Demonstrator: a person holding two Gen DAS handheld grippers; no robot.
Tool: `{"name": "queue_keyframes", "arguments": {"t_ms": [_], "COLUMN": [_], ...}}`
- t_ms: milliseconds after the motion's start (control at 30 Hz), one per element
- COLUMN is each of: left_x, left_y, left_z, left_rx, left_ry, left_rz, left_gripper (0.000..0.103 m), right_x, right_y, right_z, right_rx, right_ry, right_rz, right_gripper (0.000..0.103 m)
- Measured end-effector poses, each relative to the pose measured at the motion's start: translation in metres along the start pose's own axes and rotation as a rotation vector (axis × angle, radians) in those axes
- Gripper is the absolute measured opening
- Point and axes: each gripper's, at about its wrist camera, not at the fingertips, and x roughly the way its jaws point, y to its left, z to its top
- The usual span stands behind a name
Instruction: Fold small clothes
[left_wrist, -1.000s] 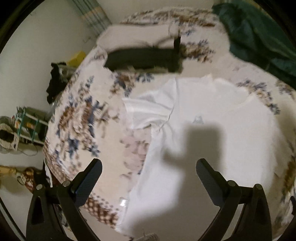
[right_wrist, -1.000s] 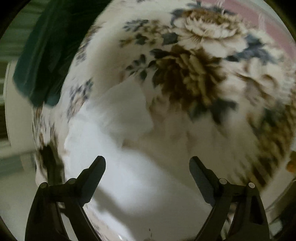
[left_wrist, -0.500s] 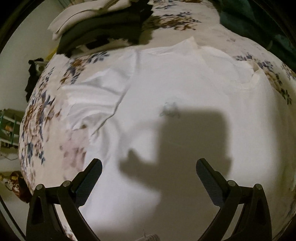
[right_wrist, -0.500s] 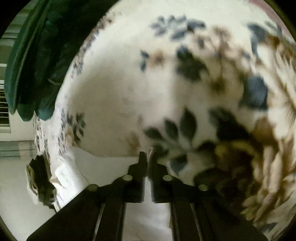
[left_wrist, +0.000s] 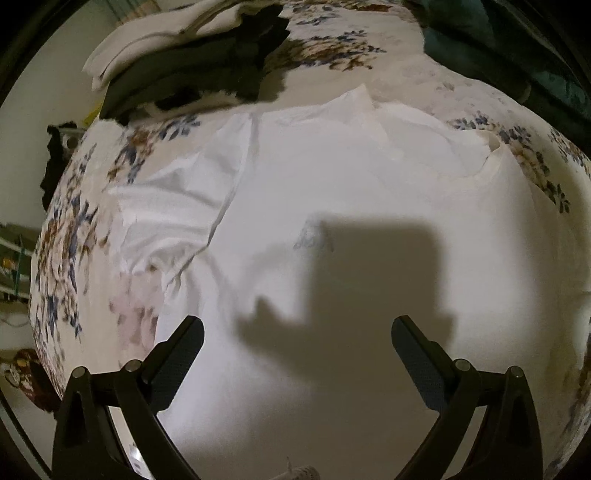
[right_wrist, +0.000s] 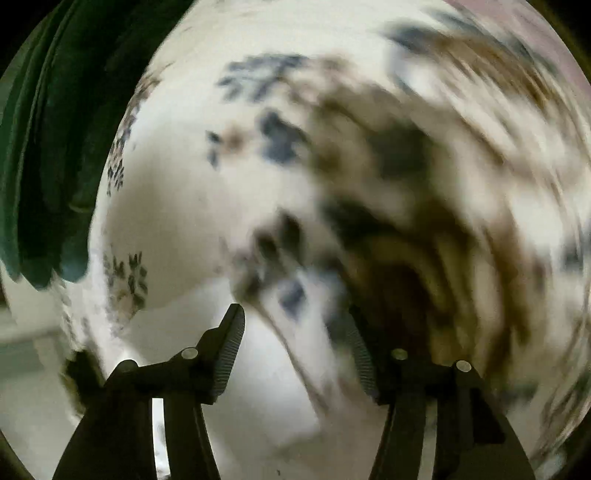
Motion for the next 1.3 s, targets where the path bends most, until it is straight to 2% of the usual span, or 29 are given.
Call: {"name": "queue_keyframes", "arguments": {"t_ms": [100, 167, 267, 300, 333, 367, 400, 433, 467, 567, 633, 733, 767, 833, 900, 933, 967, 1033, 1067, 1133, 1200, 1267, 1300], "left_x": [0.004, 0.008, 0.013, 0.014, 0.014, 0.013, 0.013, 0.012, 0.012, 0.009, 0.006, 0.005, 0.006, 0.008, 0.01, 0.011, 0.012, 0.013, 0.012, 0.015, 0.021, 0.032, 0.041], "left_y": [0.012, 0.019, 0.034, 0.039, 0.045, 0.049, 0.056, 0.061, 0.068, 0.091, 0.112, 0.137, 0.149, 0.166, 0.187, 0.194, 0.203, 0.22, 0.224, 0.233, 0.241, 0.247, 0.253], "left_z": [-0.011, -0.017, -0.027, -0.03, -0.032, -0.033, -0.035, -0.036, -0.038, -0.044, -0.051, -0.062, -0.066, -0.073, -0.08, -0.081, -0.083, -0.084, -0.083, -0.076, -0.064, -0.053, -0.047], "left_rx": [-0.024, -0.031, -0.043, -0.048, -0.052, -0.055, -0.061, -0.067, -0.077, -0.113, -0.145, -0.177, -0.191, -0.208, -0.237, -0.248, -0.26, -0.288, -0.293, -0.308, -0.341, -0.399, -0.46], "left_ry": [0.03, 0.044, 0.072, 0.074, 0.074, 0.073, 0.071, 0.07, 0.067, 0.065, 0.062, 0.062, 0.065, 0.075, 0.089, 0.094, 0.098, 0.097, 0.093, 0.085, 0.077, 0.092, 0.113], "left_rz": [0.005, 0.017, 0.032, 0.036, 0.042, 0.044, 0.047, 0.05, 0.053, 0.064, 0.08, 0.107, 0.121, 0.14, 0.155, 0.157, 0.161, 0.147, 0.142, 0.109, 0.038, -0.083, -0.179], "left_gripper": [0.103, 0.103, 0.103, 0.103, 0.103, 0.103, 0.103, 0.103, 0.103, 0.103, 0.103, 0.103, 0.103, 0.103, 0.103, 0.103, 0.103, 0.103, 0.103, 0.103, 0.103, 0.103, 0.103], "right_x": [0.018, 0.04, 0.065, 0.066, 0.063, 0.061, 0.059, 0.055, 0.054, 0.049, 0.058, 0.095, 0.106, 0.15, 0.173, 0.178, 0.178, 0.163, 0.158, 0.139, 0.13, 0.128, 0.13], "right_y": [-0.03, -0.04, -0.041, -0.036, -0.029, -0.016, 0.002, 0.021, 0.036, 0.11, 0.158, 0.218, 0.226, 0.238, 0.23, 0.229, 0.224, 0.21, 0.205, 0.184, 0.169, 0.16, 0.155], "right_z": [-0.04, -0.057, -0.07, -0.071, -0.073, -0.074, -0.076, -0.08, -0.084, -0.117, -0.154, -0.245, -0.266, -0.322, -0.357, -0.369, -0.379, -0.392, -0.394, -0.399, -0.397, -0.384, -0.375], "right_rx": [0.141, 0.205, 0.29, 0.28, 0.256, 0.203, 0.126, 0.048, -0.013, -0.355, -0.591, -0.998, -1.072, -1.254, -1.324, -1.335, -1.321, -1.249, -1.224, -1.141, -1.065, -0.984, -0.935], "right_ry": [0.092, 0.115, 0.047, 0.004, -0.048, -0.081, -0.1, -0.118, -0.124, -0.161, -0.156, -0.133, -0.12, -0.009, 0.073, 0.104, 0.139, 0.174, 0.175, 0.175, 0.173, 0.167, 0.163], "right_rz": [0.143, 0.226, 0.348, 0.348, 0.341, 0.315, 0.269, 0.236, 0.207, 0.058, -0.022, -0.184, -0.215, -0.335, -0.401, -0.412, -0.406, -0.346, -0.339, -0.323, -0.309, -0.318, -0.329], "right_gripper": [0.059, 0.059, 0.059, 0.058, 0.044, 0.018, 0.009, 0.005, 0.005, 0.004, 0.004, 0.004, 0.004, 0.004, 0.008, 0.017, 0.035, 0.052, 0.056, 0.057, 0.058, 0.065, 0.065]}}
